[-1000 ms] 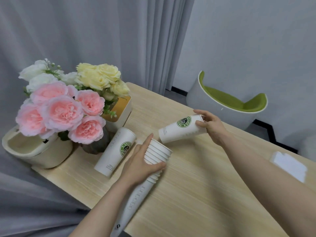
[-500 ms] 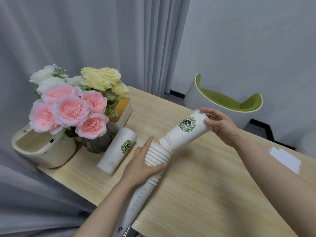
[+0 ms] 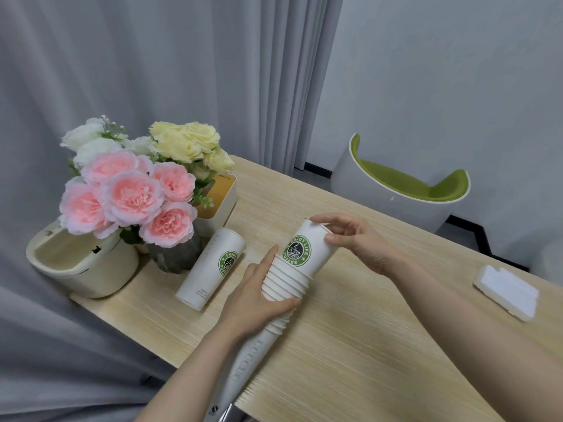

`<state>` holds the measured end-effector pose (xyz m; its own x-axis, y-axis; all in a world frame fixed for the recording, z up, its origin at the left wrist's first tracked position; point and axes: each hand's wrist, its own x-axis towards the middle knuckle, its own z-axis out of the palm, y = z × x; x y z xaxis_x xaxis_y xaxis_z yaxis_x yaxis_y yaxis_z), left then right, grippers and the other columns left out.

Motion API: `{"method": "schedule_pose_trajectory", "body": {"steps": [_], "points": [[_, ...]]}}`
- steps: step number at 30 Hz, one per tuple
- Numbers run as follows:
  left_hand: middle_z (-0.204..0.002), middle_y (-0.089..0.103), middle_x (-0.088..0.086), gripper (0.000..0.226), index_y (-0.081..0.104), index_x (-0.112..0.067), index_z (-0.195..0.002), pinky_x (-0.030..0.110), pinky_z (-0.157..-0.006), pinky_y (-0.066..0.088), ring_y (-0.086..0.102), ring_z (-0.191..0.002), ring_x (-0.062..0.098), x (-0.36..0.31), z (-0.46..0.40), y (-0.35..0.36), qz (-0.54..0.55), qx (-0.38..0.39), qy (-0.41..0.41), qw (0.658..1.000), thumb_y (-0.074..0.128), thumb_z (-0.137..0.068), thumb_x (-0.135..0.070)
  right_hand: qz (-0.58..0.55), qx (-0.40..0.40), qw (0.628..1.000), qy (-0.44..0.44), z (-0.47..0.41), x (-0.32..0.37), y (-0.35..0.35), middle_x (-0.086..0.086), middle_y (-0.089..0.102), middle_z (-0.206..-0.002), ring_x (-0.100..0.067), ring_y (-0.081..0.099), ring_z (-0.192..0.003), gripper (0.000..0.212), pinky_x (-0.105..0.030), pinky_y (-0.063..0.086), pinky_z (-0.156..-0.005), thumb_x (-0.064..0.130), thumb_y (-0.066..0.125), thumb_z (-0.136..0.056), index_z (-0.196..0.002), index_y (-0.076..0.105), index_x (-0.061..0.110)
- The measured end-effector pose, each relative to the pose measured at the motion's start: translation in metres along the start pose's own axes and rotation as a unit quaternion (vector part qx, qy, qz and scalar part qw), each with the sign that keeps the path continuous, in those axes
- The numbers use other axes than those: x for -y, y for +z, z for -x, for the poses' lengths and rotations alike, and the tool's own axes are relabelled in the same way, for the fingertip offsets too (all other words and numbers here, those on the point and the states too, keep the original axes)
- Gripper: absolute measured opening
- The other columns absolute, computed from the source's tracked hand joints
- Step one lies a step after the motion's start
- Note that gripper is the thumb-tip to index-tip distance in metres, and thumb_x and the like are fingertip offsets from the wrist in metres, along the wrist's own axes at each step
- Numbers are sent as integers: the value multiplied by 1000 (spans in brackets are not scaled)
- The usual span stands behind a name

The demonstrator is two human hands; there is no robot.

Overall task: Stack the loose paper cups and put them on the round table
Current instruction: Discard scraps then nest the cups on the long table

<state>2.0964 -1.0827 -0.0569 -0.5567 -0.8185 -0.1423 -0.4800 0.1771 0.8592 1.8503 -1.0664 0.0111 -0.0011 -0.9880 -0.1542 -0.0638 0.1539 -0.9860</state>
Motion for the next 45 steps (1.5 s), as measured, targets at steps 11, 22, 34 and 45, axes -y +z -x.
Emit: {"method": "schedule_pose_trajectory", "body": {"steps": [11, 22, 34, 45], "points": [[-126, 43, -18, 102, 4, -73, -133, 39, -95, 47, 52, -112, 6, 6, 1, -2, 15, -19, -13, 1000, 71, -56, -69, -22, 54, 998, 37, -4, -24, 46, 1, 72, -105, -10, 65, -98, 30, -20, 50, -82, -2, 60, -86, -107, 69, 19], [-125, 33, -19, 106, -12, -75, -128, 42, -94, 48, 49, -117, 10, 13, -7, -7, 7, -37, -29, 999, 70, -62, -65, -48, 45, 997, 47, -18, -38, 66, 8, 73, -98, -3, 64, -94, 29, -13, 48, -78, -4, 58, -86, -95, 72, 20], [-140, 39, -13, 101, 9, -61, -140, 36, -97, 46, 47, -120, 6, 31, -17, -17, 18, -42, -45, 998, 72, -62, -67, -45, 95, 991, 80, -45, -43, 73, -1, 73, -97, -9, 65, -95, 28, -18, 49, -80, 3, 60, -88, -108, 69, 21], [-122, 44, -21, 98, 9, -69, -136, 34, -96, 46, 51, -113, 2, 51, 11, -35, 30, -78, -100, 991, 69, -59, -73, 128, 42, 990, 48, -108, -42, 105, 3, 46, -140, -15, 38, -131, 44, -35, 33, -109, 6, 63, -88, -126, 59, 27]]}}
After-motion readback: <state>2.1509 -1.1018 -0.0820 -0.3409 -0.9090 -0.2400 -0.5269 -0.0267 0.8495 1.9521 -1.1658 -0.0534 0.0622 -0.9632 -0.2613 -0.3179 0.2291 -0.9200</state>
